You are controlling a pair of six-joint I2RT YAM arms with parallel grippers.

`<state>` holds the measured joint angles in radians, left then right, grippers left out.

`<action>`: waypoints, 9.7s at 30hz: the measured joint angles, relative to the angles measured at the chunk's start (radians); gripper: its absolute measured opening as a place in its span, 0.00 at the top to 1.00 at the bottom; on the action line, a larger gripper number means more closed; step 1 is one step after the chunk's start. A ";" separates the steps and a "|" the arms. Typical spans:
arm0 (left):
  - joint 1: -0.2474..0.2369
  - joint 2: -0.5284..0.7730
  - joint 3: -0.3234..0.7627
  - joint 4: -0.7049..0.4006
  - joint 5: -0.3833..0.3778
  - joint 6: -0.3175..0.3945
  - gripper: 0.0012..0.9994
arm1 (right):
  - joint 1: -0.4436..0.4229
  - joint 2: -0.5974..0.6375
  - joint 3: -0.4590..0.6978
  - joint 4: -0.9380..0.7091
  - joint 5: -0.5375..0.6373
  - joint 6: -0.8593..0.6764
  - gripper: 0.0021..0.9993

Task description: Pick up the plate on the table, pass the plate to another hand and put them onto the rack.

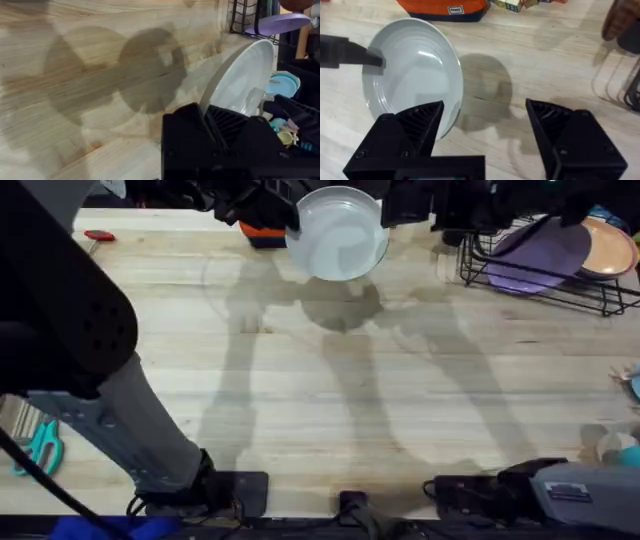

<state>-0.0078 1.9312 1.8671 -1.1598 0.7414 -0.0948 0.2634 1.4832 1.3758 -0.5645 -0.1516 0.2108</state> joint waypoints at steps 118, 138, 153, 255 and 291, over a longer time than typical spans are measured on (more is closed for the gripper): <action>0.143 -0.290 0.002 -0.096 -0.326 0.009 0.00 | -0.132 0.035 0.015 -0.058 -0.106 -0.380 0.97; 0.142 -0.290 0.002 -0.098 -0.328 0.009 0.00 | -0.544 -0.214 0.034 -0.013 -0.103 -0.785 0.98; 0.142 -0.290 0.002 -0.092 -0.328 -0.003 0.00 | -0.668 -0.214 0.034 0.137 -0.100 -0.971 0.97; 0.142 -0.290 0.002 -0.087 -0.328 -0.008 0.00 | -0.715 0.306 0.034 0.563 -0.256 -1.757 0.97; 0.142 -0.290 0.002 -0.094 -0.328 -0.026 0.01 | -0.729 0.345 0.066 0.482 -0.290 -1.940 0.83</action>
<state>0.1345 1.6414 1.8687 -1.2536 0.4137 -0.1211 -0.4660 1.8282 1.4414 -0.0829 -0.4412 -1.7290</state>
